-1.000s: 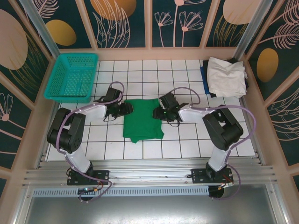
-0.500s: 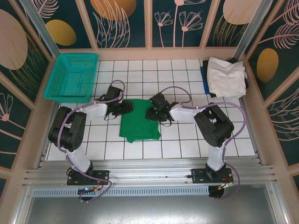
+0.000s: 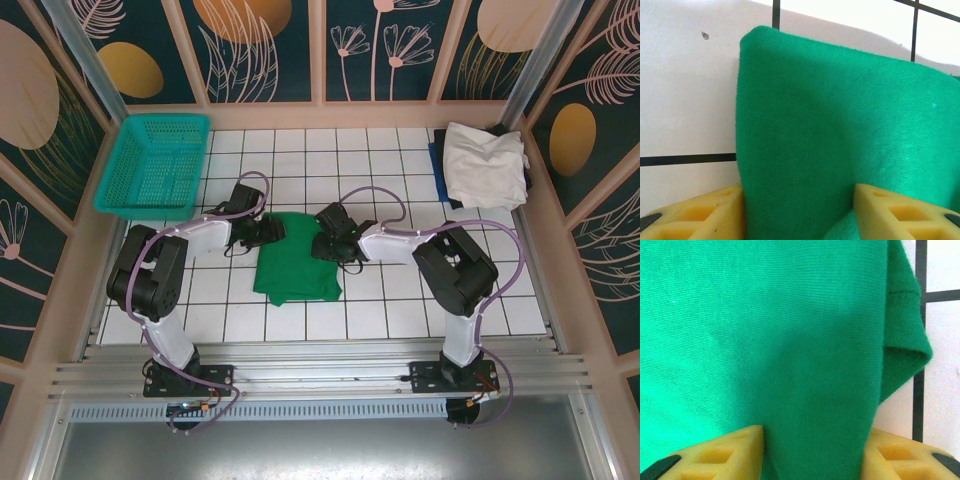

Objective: Fold and stack the t-shirts

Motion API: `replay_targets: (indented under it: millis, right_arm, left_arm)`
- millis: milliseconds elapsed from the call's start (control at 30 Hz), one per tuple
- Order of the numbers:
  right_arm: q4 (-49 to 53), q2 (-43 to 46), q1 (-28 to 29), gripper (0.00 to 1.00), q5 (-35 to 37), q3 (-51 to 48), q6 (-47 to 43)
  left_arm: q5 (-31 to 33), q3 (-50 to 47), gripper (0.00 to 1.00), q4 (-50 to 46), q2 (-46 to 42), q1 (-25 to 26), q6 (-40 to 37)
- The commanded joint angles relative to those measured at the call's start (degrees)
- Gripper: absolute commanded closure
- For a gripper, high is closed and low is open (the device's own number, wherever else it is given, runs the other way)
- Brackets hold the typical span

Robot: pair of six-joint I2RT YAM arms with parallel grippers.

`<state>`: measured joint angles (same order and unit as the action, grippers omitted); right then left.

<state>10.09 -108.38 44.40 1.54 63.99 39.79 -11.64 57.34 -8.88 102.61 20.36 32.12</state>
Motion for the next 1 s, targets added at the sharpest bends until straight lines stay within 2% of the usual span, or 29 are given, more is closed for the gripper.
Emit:
replay_targets:
  millis: [0, 233, 567, 667, 867, 967]
  right_arm:
    - [5.2, -1.2, 1.1, 0.52, 0.8, -1.5, 2.4]
    - [9.5, 2.9, 1.2, 0.41, 6.6, -2.4, 3.3]
    - [3.3, 0.8, 2.1, 0.42, 0.4, -4.2, 3.4]
    - [-0.5, -0.5, 2.5, 0.51, -3.2, -4.2, 3.6]
    - [-1.4, -2.7, 3.3, 0.66, -3.5, -0.3, 1.9]
    - [-0.6, -2.5, 2.1, 0.8, -2.4, 0.1, 1.0]
  left_arm:
    - [0.1, 1.6, 0.44, -1.3, 0.7, 0.0, -1.6]
    - [0.5, 1.6, 0.44, -1.8, 0.3, -0.1, -2.2]
    - [0.4, 1.5, 0.45, -1.8, 0.5, 0.0, -2.1]
    - [0.3, 1.8, 0.45, -2.0, 0.5, -0.1, -2.1]
    - [0.4, 2.0, 0.46, -2.3, 0.5, -0.1, -2.2]
    - [0.6, 1.8, 0.46, -2.5, 0.1, -0.1, -2.4]
